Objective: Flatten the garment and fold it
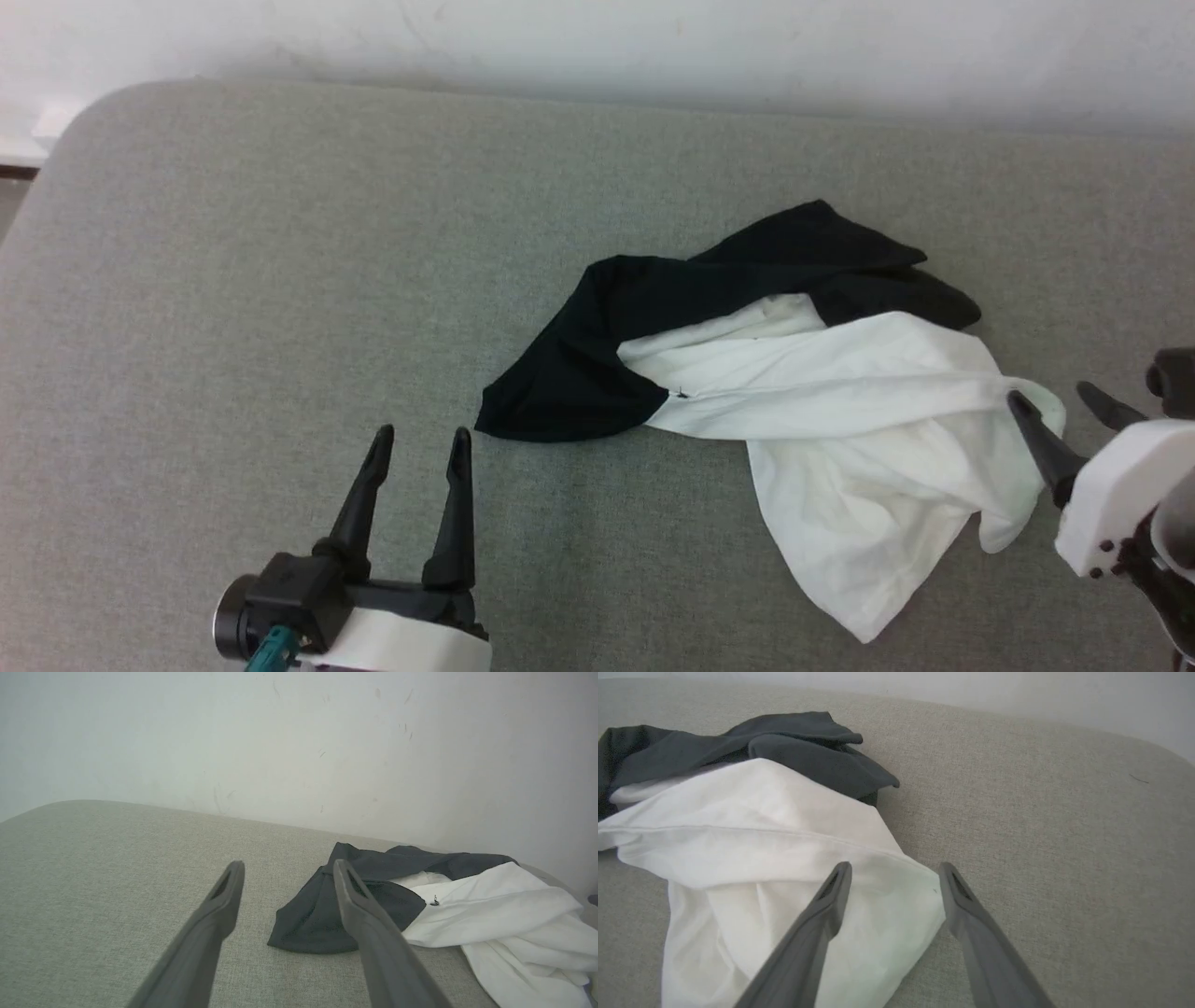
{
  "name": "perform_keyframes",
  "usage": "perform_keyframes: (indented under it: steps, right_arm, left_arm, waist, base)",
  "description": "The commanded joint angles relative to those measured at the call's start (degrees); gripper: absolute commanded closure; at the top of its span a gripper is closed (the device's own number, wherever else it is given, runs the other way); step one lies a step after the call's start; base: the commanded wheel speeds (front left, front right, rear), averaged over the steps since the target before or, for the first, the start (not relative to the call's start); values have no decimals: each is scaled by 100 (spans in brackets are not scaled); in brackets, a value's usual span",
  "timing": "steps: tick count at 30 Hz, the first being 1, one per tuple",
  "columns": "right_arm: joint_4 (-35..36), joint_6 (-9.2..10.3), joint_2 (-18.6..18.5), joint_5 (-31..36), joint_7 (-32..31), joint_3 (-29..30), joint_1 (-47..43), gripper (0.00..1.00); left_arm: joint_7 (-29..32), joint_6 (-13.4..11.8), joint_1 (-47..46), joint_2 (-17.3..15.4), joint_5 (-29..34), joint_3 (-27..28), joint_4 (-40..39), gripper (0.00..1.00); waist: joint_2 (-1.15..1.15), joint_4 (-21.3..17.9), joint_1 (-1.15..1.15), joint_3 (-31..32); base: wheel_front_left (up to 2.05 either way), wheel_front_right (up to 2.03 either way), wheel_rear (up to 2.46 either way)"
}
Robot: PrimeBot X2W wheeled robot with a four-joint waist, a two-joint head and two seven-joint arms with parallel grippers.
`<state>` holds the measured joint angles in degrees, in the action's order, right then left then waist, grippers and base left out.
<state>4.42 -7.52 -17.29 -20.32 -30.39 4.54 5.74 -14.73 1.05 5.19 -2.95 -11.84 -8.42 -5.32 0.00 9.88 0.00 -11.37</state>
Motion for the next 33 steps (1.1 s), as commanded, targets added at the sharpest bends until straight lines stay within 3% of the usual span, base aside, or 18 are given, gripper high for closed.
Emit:
perform_keyframes:
  steps: [1, 9, 17, 20, 28, 33]
  right_arm:
    - [69, 3, 33, 58, -16, 68, -27, 0]
    - [-275, 3, 424, 462, -87, 651, 43, 0]
    - [-792, 3, 758, 586, -297, 801, 336, 0]
    - [-880, 3, 854, 613, -367, 841, 412, 98]
    - [-195, 3, 859, 592, -177, 771, 776, 100]
    - [551, 3, 720, 393, -239, 299, 1250, 100]
  left_arm:
    - [-27, 41, -108, 7, 76, 19, -22, 0]
    - [-27, 82, -346, 7, 103, 53, -59, 0]
    - [-27, 72, -487, 7, 89, 34, -23, 0]
    - [-27, 66, -524, 7, 61, 15, 4, 0]
    - [-27, 11, -391, 7, -6, 100, 74, 0]
    - [-27, -41, -225, 7, -9, 250, 58, 0]
  waist:
    - [0, 26, 0, -214]
    - [0, 167, 0, -703]
    - [0, 202, 0, -837]
    - [0, 193, 0, -797]
    - [0, 25, 0, -297]
    - [0, -86, 0, 158]
  base:
    - [0, 0, 0]
    - [0, 0, 0]
    - [0, 0, 0]
    - [0, 0, 0]
    - [0, 0, 0]
    - [0, 0, 0]
